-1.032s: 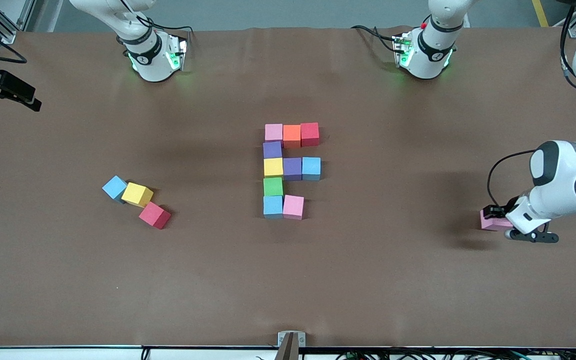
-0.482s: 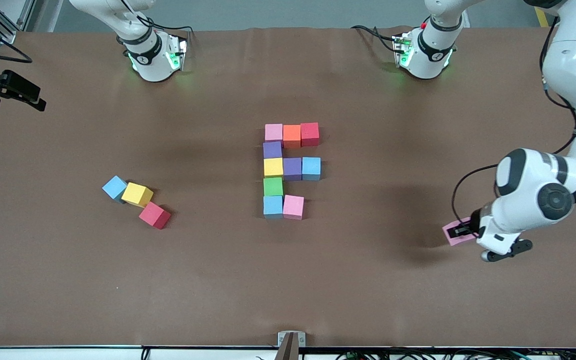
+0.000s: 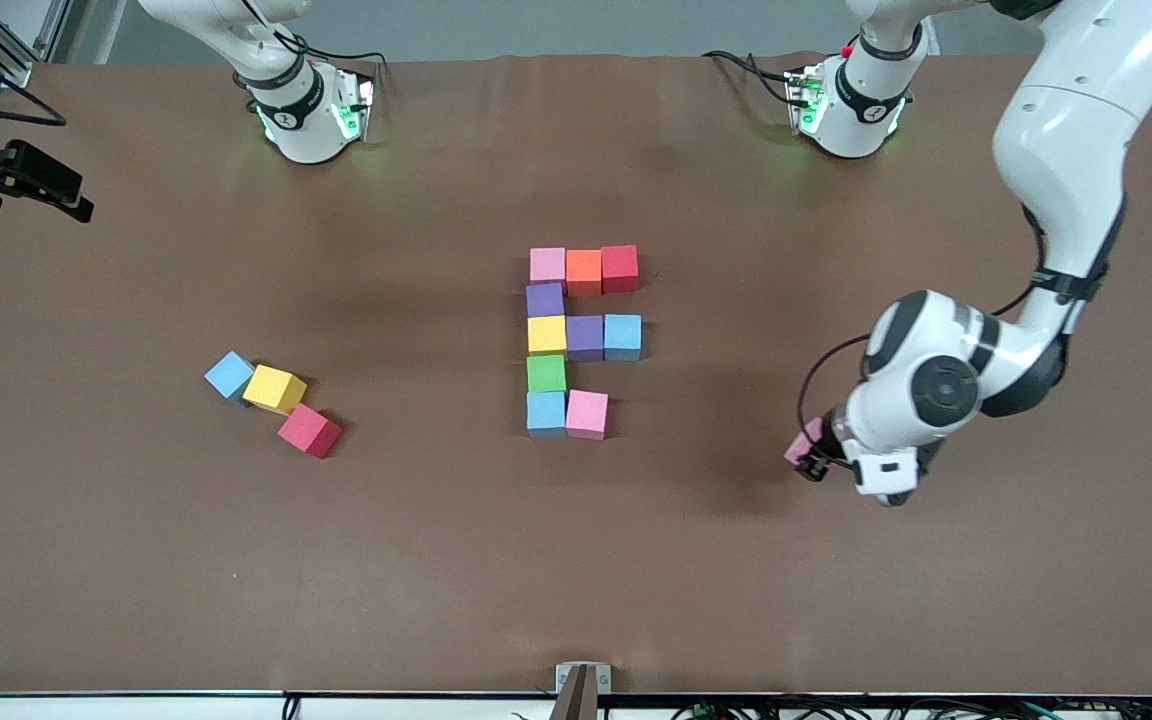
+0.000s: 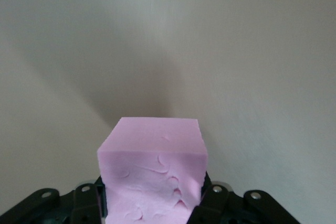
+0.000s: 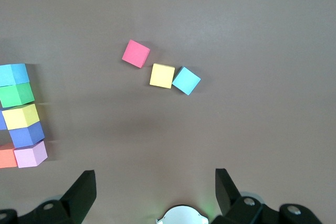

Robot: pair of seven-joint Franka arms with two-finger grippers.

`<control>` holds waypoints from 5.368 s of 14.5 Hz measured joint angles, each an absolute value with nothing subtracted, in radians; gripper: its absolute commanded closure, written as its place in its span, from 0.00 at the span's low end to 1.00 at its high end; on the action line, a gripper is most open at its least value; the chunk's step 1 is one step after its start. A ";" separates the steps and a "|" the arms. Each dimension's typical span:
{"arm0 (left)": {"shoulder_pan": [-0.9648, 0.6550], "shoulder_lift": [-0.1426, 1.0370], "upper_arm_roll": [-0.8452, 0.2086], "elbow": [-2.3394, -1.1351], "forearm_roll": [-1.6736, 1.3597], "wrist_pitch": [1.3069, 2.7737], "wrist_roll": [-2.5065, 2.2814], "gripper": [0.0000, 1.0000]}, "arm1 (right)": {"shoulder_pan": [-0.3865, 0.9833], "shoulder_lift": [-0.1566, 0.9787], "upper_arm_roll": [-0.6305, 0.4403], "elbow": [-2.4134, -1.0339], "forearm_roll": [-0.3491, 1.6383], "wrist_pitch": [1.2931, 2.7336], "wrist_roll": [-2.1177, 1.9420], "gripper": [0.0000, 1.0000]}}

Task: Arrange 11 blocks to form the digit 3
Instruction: 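Carry the pink cube with the left gripper toward the figure, then lower the pink cube beside the other pink cube with the left gripper, then open the left gripper and lift it off the pink cube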

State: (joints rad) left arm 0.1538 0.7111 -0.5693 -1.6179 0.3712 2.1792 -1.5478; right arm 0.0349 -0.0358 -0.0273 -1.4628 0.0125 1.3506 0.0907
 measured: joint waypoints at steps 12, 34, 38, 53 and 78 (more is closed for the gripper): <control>-0.116 0.800 -0.518 -1.576 0.371 2.398 -2.379 0.85 | 0.035 -0.036 -0.027 -1.463 0.012 1.352 0.091 0.00; -0.350 0.880 -0.397 -1.446 0.371 2.345 -2.502 0.85 | 0.035 -0.036 -0.028 -1.463 0.012 1.349 0.091 0.00; -0.351 0.880 -0.397 -1.446 0.371 2.343 -2.499 0.85 | 0.035 -0.036 -0.029 -1.462 0.012 1.351 0.091 0.00; -0.372 0.881 -0.397 -1.446 0.371 2.336 -2.463 0.08 | 0.037 -0.036 -0.028 -1.462 0.013 1.364 0.091 0.00; -0.296 0.667 -0.426 -1.415 0.371 2.087 -2.209 0.00 | 0.038 -0.036 -0.026 -1.462 0.014 1.381 0.091 0.00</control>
